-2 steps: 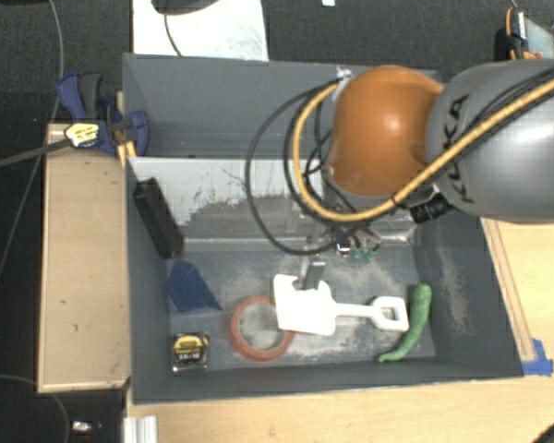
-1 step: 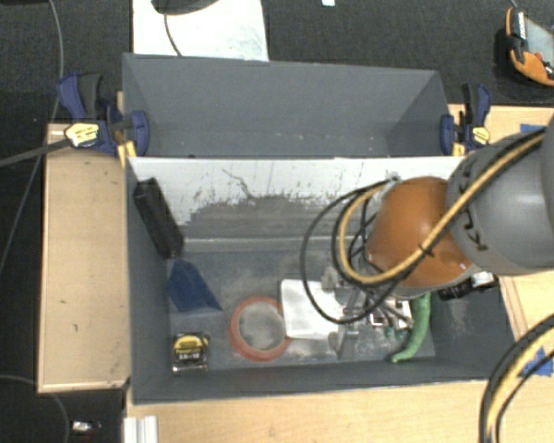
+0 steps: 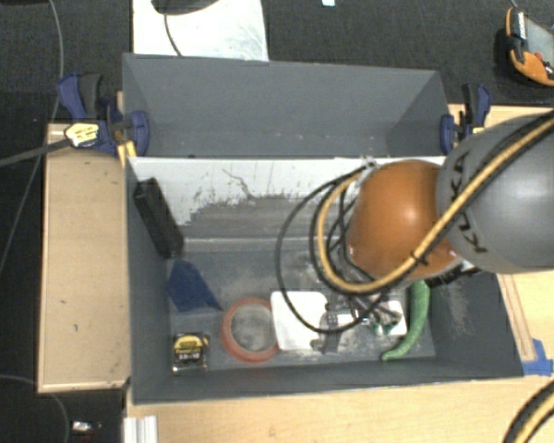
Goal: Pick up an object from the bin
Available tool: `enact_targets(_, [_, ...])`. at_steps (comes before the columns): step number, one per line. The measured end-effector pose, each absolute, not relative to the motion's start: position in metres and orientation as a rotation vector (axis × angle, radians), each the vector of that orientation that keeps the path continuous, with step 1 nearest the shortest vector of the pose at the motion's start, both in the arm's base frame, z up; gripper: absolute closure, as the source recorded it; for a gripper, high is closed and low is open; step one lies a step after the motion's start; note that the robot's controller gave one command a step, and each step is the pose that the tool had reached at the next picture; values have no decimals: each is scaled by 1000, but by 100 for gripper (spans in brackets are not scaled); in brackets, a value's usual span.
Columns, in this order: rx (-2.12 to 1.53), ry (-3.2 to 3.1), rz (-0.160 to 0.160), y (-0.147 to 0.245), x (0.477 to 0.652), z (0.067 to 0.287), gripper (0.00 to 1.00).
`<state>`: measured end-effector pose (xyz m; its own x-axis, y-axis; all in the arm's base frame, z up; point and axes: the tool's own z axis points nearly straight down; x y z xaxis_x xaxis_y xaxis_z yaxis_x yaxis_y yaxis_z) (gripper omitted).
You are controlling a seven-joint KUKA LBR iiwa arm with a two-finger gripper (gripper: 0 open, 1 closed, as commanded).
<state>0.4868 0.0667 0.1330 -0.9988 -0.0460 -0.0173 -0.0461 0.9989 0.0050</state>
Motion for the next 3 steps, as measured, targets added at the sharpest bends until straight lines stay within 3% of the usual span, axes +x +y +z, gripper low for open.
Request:
enact_targets(1, [262,3116,4,4,487,100,0])
enact_targets(2, [-67,3121,7,-26,505,70,0])
enact_targets(3, [472,3089,10,-9,477,70,100])
